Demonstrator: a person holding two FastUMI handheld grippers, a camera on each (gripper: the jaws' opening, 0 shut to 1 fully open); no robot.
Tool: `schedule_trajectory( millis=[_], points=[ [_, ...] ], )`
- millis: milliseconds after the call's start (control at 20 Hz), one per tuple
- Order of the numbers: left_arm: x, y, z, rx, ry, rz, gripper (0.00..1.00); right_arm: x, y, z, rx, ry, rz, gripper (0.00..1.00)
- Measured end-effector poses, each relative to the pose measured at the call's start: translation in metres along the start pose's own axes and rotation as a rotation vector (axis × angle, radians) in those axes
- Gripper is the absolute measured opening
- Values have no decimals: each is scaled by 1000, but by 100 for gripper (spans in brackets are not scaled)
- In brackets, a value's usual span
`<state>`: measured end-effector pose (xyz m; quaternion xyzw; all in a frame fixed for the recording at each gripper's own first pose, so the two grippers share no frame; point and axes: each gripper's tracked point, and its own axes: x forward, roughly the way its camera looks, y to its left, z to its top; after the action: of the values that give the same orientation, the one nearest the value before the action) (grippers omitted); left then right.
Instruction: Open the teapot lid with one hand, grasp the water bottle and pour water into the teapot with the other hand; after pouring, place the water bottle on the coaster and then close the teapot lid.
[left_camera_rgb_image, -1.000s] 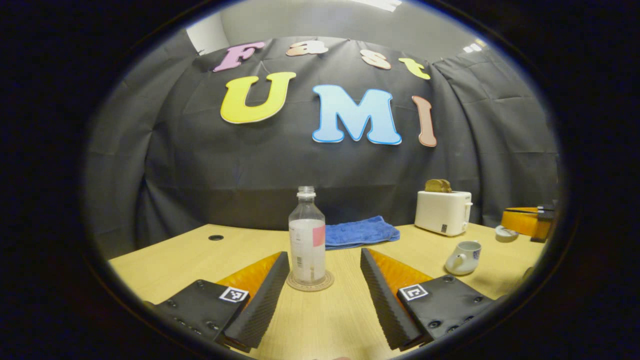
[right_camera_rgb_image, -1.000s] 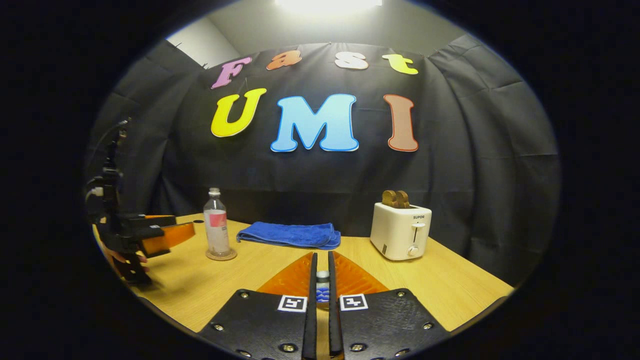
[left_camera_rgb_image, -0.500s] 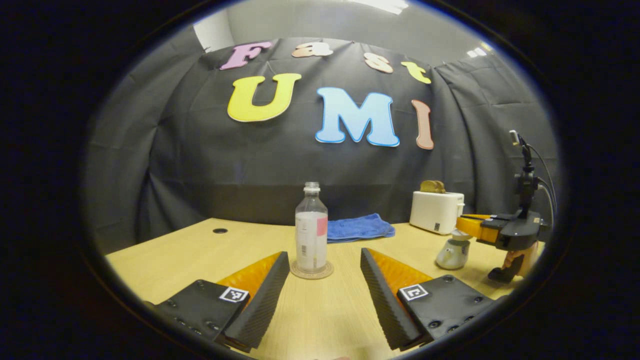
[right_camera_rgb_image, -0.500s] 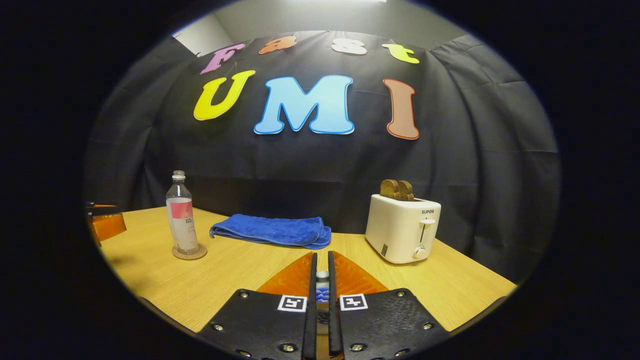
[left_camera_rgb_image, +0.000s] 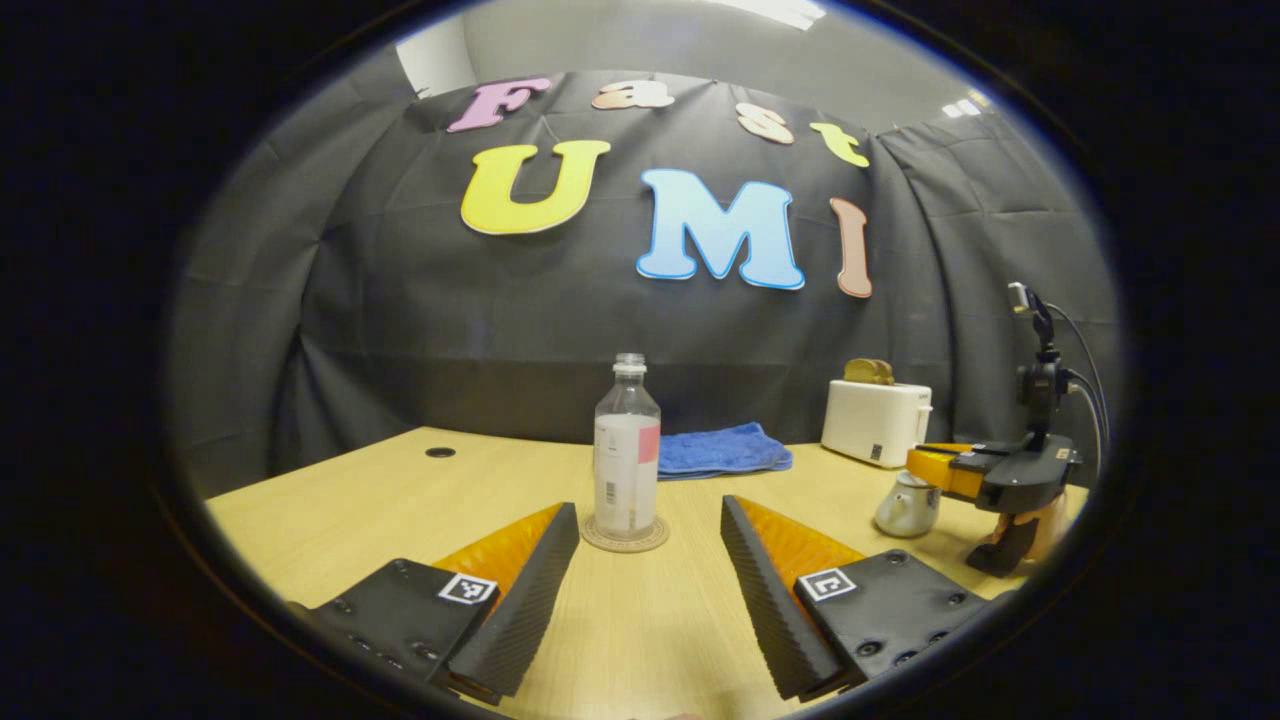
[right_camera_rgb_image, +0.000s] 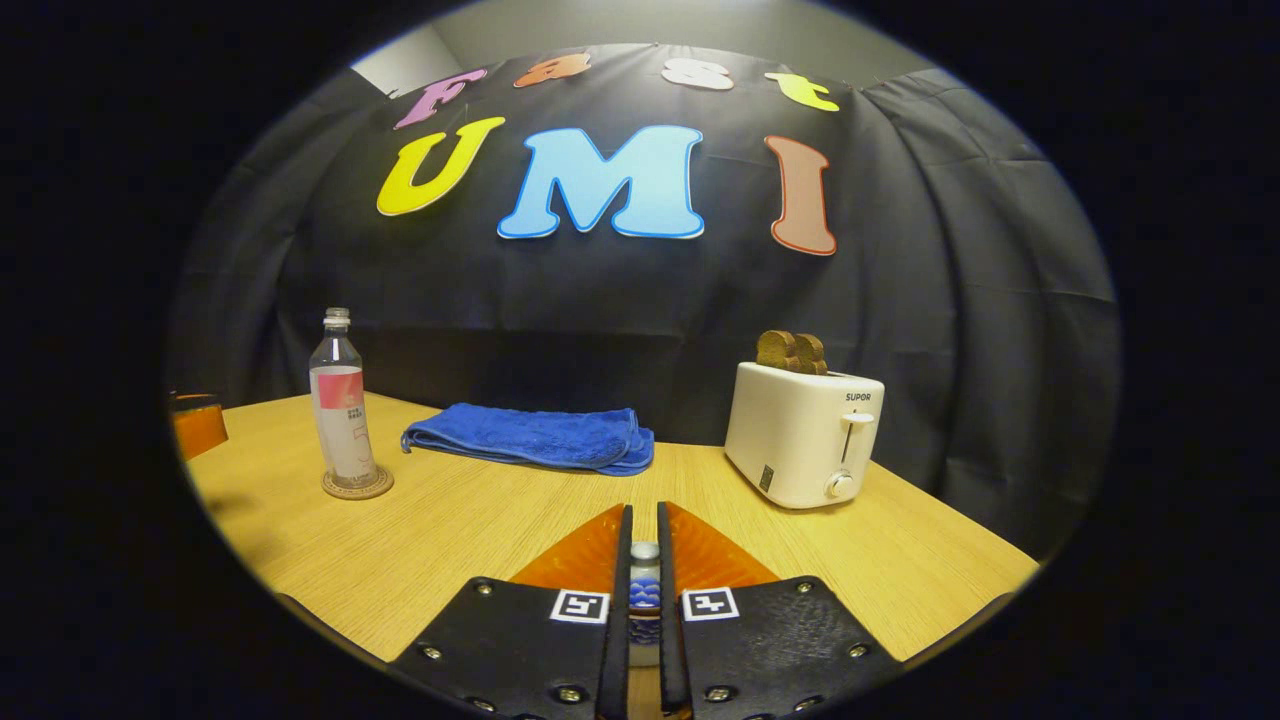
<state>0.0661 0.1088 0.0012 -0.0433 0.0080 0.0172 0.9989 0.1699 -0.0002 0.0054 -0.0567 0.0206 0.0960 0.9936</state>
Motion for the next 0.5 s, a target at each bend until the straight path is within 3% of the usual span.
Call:
schedule_trajectory(
  millis=[100,150,300,350,400,500],
  points=[
    [-4,2,1,4,0,9,99,-7,-1,14,0,-29,-6,32],
    [-5,1,1,2,1,11,99,-12,-5,20,1,-43,-16,48],
    [-13,1,6,10,-3,24,99,-40,-7,29,10,-36,-27,63],
    [-16,0,9,17,-9,33,99,-55,-2,27,34,-22,-14,77],
    [-21,-1,10,21,-15,50,99,-71,4,22,67,-9,0,85],
    [-31,-13,3,2,-9,42,99,-104,10,11,105,-2,-14,88]
  ],
)
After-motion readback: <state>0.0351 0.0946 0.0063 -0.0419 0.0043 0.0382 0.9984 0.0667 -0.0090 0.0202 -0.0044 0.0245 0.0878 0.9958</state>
